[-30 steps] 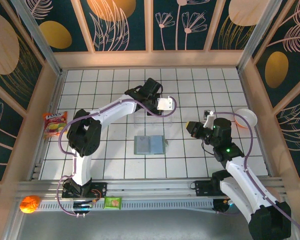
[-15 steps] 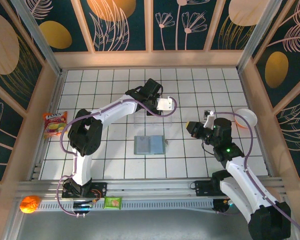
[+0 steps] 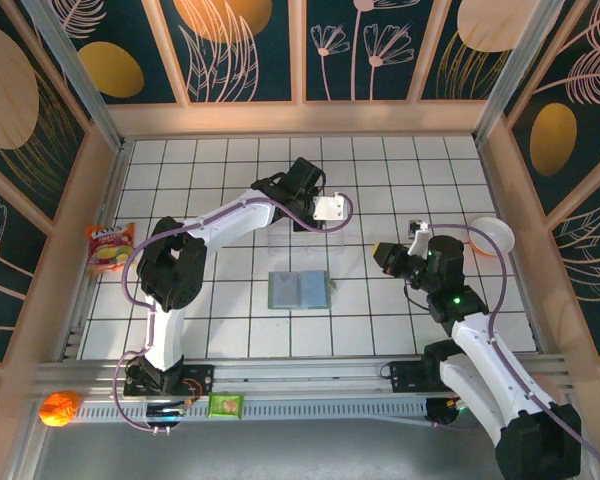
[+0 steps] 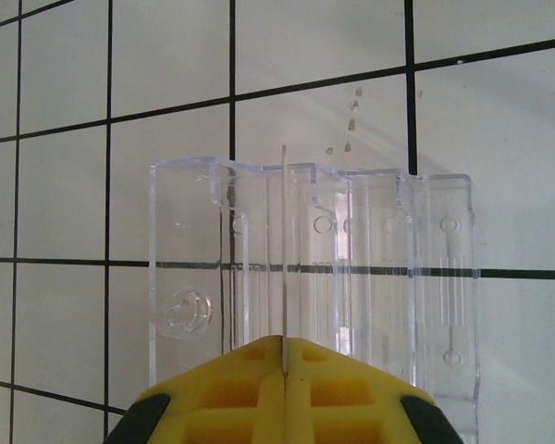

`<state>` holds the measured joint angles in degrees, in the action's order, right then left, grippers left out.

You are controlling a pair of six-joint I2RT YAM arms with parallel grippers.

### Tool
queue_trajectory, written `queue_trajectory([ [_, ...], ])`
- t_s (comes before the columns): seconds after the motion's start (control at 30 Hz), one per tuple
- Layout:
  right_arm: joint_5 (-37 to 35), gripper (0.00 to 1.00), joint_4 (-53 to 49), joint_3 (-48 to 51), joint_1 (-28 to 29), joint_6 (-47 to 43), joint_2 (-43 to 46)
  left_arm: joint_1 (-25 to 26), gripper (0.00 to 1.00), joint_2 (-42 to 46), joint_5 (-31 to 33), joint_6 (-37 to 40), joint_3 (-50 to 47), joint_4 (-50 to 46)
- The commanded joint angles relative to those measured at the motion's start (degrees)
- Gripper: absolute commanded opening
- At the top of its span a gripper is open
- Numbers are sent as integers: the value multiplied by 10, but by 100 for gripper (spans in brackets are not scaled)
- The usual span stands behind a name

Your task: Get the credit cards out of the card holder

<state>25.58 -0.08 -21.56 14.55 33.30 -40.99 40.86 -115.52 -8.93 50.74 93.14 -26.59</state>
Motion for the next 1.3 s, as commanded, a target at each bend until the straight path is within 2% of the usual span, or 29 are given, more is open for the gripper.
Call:
queue_trajectory([
  [0.0,7,14,1,-14,-7,-9,4,-3,0,-10,-19,-6,6,0],
  [0.67,10,15,3,-11,-11,-4,4,-3,0,-15,-8,-47,7,7],
  [0.87,12,15,7,-10,-12,-3,4,-3,23,-14,9,-63,8,22],
  [0.97,13,15,7,-9,-12,-2,5,-3,27,-12,13,-72,12,30],
  [1.13,17,16,8,-9,-13,0,4,-3,24,-7,45,-90,25,56],
  [1.27,15,19,8,-9,-13,3,3,-3,28,3,56,-117,31,92],
])
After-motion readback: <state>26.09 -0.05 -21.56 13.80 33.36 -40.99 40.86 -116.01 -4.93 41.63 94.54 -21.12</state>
